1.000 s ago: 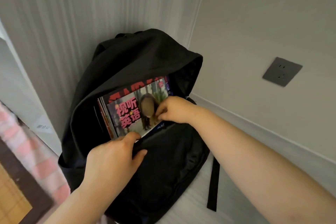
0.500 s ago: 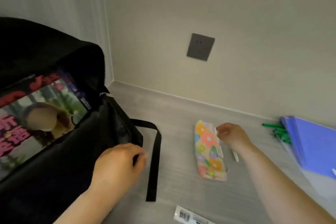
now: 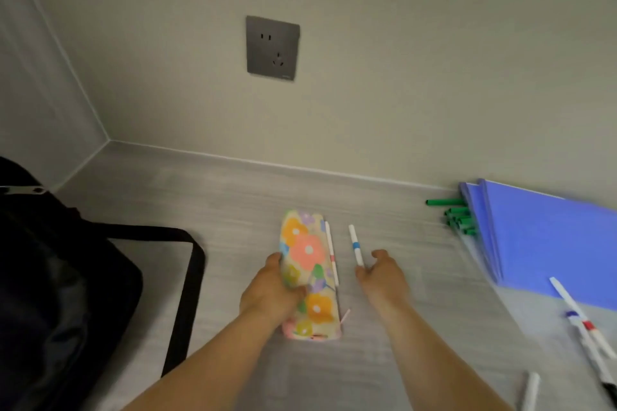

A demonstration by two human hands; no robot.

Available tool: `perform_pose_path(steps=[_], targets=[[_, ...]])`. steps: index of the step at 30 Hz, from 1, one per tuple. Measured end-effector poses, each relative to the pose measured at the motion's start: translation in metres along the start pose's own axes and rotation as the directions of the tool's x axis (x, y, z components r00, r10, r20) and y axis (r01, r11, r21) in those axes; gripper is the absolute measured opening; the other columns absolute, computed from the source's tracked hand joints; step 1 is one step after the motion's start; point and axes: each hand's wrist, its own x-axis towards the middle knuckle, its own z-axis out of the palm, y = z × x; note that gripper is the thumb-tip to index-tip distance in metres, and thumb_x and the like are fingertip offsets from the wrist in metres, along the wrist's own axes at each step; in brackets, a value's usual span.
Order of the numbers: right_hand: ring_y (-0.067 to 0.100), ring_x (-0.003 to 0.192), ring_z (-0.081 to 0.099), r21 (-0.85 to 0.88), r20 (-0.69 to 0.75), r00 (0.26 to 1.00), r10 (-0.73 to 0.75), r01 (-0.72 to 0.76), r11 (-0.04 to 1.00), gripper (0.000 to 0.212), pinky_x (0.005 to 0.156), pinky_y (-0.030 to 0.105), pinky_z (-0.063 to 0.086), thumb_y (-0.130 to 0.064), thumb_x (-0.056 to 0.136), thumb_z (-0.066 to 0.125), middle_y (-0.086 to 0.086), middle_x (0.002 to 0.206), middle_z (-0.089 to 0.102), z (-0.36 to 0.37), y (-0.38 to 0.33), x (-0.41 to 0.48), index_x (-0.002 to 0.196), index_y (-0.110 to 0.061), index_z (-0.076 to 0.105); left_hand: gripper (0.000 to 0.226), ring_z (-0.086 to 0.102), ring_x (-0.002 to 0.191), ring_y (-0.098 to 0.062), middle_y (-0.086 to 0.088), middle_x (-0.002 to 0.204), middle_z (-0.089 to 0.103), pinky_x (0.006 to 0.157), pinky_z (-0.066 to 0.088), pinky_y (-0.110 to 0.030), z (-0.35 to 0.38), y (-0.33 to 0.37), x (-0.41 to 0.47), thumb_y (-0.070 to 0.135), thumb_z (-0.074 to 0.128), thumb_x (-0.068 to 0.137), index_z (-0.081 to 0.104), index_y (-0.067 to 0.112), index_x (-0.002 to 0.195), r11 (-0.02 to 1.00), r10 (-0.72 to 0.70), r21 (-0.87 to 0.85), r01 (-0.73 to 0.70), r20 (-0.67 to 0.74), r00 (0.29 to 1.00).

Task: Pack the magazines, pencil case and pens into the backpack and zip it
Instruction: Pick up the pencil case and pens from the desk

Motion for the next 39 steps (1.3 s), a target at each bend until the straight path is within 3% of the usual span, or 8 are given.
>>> perform_pose_path(steps=[4, 8, 13, 17, 21, 27, 33, 39], targets=[[0.031, 0.113, 0.053, 0.025, 0.053, 0.998, -0.031, 0.03, 0.999, 0.042, 0.091, 0.034, 0.043, -0.026, 0.085, 0.055, 0.015, 0.125, 0.054, 0.002, -0.001, 0.013, 0.123, -0.009, 0.045, 0.066, 0.055, 0.112, -0.03, -0.01, 0.127, 0.057, 0.088, 0.044, -0.031, 0.007, 0.002, 0.007, 0.02, 0.059, 0.077, 0.026, 0.023, 0.135, 1.0, -0.014, -0.024, 0.013, -0.064, 0.998], [0.033, 0.102, 0.059, -0.022, 0.069, 0.996, -0.057, 0.059, 0.998, 0.024, 0.081, 0.033, 0.046, -0.018, 0.086, 0.05, 0.018, 0.111, 0.062, -0.001, -0.003, 0.022, 0.108, -0.007, 0.05, 0.054, 0.056, 0.11, -0.032, -0.013, 0.122, 0.059, 0.088, 0.043, -0.031, -0.011, -0.009, 0.015, 0.012, 0.053, 0.078, 0.037, 0.022, 0.129, 0.999, 0.005, 0.036, -0.003, -0.068, 0.998], [0.034, 0.094, 0.06, 0.071, 0.041, 0.996, -0.081, 0.078, 0.994, 0.017, 0.073, 0.032, 0.044, -0.023, 0.083, 0.058, 0.018, 0.102, 0.065, 0.005, -0.01, 0.016, 0.076, -0.011, 0.047, 0.059, 0.042, 0.12, -0.028, -0.004, 0.136, 0.042, 0.097, 0.034, -0.033, -0.037, -0.026, 0.011, 0.034, 0.061, 0.075, 0.04, 0.024, 0.129, 0.904, 0.176, 0.426, -0.04, -0.285, 0.942], [0.035, 0.095, 0.06, 0.099, -0.051, 0.996, -0.068, 0.073, 0.992, 0.017, 0.07, 0.031, 0.041, -0.015, 0.084, 0.052, 0.02, 0.104, 0.063, 0.015, -0.021, 0.009, 0.077, -0.012, 0.037, 0.072, 0.026, 0.136, -0.021, 0.0, 0.149, 0.028, 0.111, 0.017, -0.036, -0.007, -0.028, -0.007, 0.065, 0.041, 0.076, 0.027, 0.03, 0.137, 0.816, 0.305, 0.544, -0.196, -0.118, 0.945], [0.036, 0.102, 0.058, 0.056, -0.044, 0.997, -0.06, 0.062, 0.997, 0.008, 0.073, 0.033, 0.042, -0.01, 0.088, 0.043, 0.019, 0.111, 0.06, 0.019, -0.028, 0.01, 0.092, -0.01, 0.036, 0.075, 0.0, 0.143, -0.022, -0.003, 0.156, 0.002, 0.115, 0.003, -0.044, 0.003, -0.034, -0.008, 0.05, 0.041, 0.085, 0.003, 0.023, 0.144, 0.71, 0.199, 0.69, -0.138, -0.009, 0.98], [0.032, 0.103, 0.058, -0.078, 0.033, 0.993, -0.112, 0.115, 0.99, 0.036, 0.08, 0.033, 0.043, -0.037, 0.086, 0.049, 0.013, 0.115, 0.056, 0.021, -0.029, 0.009, 0.106, -0.007, 0.044, 0.062, 0.013, 0.142, -0.022, -0.005, 0.155, 0.01, 0.113, 0.02, -0.038, -0.012, -0.025, -0.001, 0.007, 0.035, 0.089, 0.006, 0.016, 0.143, 0.648, 0.211, 0.748, -0.146, 0.008, 0.978], [0.029, 0.112, 0.055, -0.268, 0.214, 0.961, -0.174, 0.229, 0.936, 0.033, 0.088, 0.031, 0.044, -0.028, 0.085, 0.052, 0.013, 0.123, 0.054, 0.011, -0.035, 0.015, 0.111, -0.007, 0.05, 0.043, 0.053, 0.115, -0.023, -0.005, 0.132, 0.052, 0.085, 0.044, -0.029, -0.042, -0.025, 0.003, 0.016, 0.039, 0.091, 0.035, 0.024, 0.132, 0.847, 0.214, 0.519, -0.113, -0.139, 0.967], [0.028, 0.111, 0.057, -0.284, 0.22, 0.959, -0.178, 0.237, 0.929, 0.025, 0.087, 0.029, 0.044, -0.025, 0.086, 0.049, 0.014, 0.118, 0.06, 0.006, -0.042, 0.003, 0.104, -0.007, 0.051, 0.037, 0.06, 0.101, -0.032, -0.013, 0.113, 0.065, 0.072, 0.044, -0.029, -0.09, -0.04, -0.032, 0.021, 0.053, 0.086, 0.049, 0.019, 0.123, 0.94, 0.154, 0.335, -0.058, -0.267, 0.951]])
